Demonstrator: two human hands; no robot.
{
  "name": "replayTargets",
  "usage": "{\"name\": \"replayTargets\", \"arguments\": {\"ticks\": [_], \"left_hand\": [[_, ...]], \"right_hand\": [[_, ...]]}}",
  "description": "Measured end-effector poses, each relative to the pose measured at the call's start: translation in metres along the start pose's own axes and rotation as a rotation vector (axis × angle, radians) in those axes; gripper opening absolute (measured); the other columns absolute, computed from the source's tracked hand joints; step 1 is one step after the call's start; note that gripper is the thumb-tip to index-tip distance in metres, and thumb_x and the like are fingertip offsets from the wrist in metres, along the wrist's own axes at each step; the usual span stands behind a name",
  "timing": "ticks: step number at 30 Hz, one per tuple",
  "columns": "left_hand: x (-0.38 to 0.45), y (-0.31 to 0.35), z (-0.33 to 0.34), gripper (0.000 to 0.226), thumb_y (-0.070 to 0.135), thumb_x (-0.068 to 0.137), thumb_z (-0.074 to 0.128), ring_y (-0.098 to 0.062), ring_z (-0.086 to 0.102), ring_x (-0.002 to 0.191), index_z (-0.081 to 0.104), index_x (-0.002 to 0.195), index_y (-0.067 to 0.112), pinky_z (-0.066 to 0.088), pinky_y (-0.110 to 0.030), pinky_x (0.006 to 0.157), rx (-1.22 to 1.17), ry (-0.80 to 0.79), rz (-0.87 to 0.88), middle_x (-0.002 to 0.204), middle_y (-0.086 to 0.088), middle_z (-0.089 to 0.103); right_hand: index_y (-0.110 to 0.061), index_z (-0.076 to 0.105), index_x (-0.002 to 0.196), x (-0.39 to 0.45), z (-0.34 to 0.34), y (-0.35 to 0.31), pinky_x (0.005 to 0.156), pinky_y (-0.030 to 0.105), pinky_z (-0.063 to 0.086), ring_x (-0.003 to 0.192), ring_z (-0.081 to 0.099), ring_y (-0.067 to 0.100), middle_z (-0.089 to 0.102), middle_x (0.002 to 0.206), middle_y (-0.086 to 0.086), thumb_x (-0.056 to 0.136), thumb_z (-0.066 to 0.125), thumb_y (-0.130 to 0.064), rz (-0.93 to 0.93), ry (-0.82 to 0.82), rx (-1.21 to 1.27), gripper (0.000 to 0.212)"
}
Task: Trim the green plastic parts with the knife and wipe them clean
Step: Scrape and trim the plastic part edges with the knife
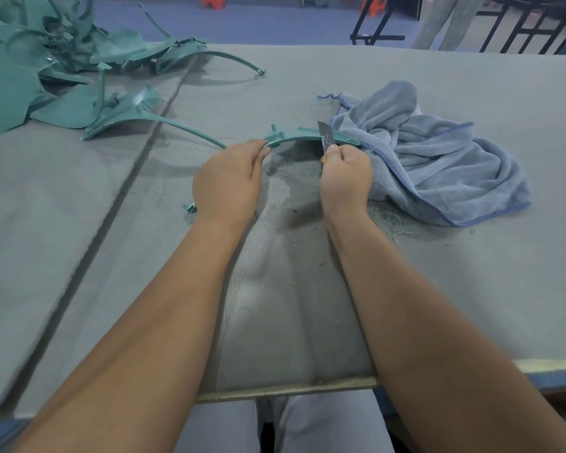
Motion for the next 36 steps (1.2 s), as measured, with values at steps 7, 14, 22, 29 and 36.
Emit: {"name": "replayTargets", "arguments": {"ticks": [7,14,22,29,36], "left_hand": [[-0.001,-0.001,-0.004,0.034,0.037,0.104,0.038,-0.023,0.059,0.085,0.067,0.116,0.027,0.031,-0.031,0.062,-0.017,0.04,0.002,0.094,-0.001,0.068],[0.0,-0.003,-0.004,0.034,0.037,0.104,0.038,-0.025,0.057,0.082,0.067,0.114,0.024,0.031,-0.032,0.061,0.001,0.029,0.004,0.091,-0.003,0.067],[-0.001,0.003,0.0,0.032,0.037,0.102,0.043,-0.03,0.061,0.094,0.067,0.119,0.023,0.04,-0.035,0.069,0.001,-0.001,0.039,0.102,-0.006,0.07],[-0.001,0.0,-0.014,0.036,0.039,0.104,0.039,-0.027,0.062,0.096,0.062,0.128,0.026,0.046,-0.039,0.071,0.014,0.067,0.02,0.106,-0.004,0.069],[-0.003,-0.006,-0.026,0.03,0.031,0.099,0.048,-0.033,0.06,0.086,0.067,0.118,0.02,0.037,-0.034,0.059,0.17,0.103,0.019,0.093,-0.01,0.068]], "right_hand": [[-0.019,0.025,0.055,0.001,0.001,-0.002,0.053,0.03,0.02,0.051,0.022,0.012,0.028,0.052,-0.005,0.095,0.045,-0.011,-0.039,-0.02,0.014,0.045],[-0.02,0.026,0.054,0.001,0.004,-0.002,0.059,0.033,0.022,0.056,0.024,0.017,0.027,0.052,-0.003,0.093,0.046,-0.008,-0.011,-0.054,0.134,0.046],[-0.022,0.032,0.054,-0.008,0.022,-0.01,0.056,0.036,0.023,0.055,0.026,0.016,0.029,0.054,0.002,0.091,0.05,-0.009,-0.061,-0.212,0.165,0.043],[-0.017,0.04,0.065,0.001,-0.004,-0.004,0.042,0.023,0.025,0.041,0.027,0.011,0.035,0.049,-0.001,0.099,0.043,-0.012,0.052,-0.025,0.494,0.035],[-0.012,0.054,0.077,0.0,0.005,-0.009,0.043,0.018,0.028,0.041,0.033,0.007,0.044,0.051,0.003,0.101,0.045,-0.014,0.042,-0.083,0.435,0.026]]}}
Point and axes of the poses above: each hand's wrist, its own x-axis towards the middle knuckle, its own z-axis out of the palm, y = z × x, the point moved 8 cm from there along x, towards the middle knuckle
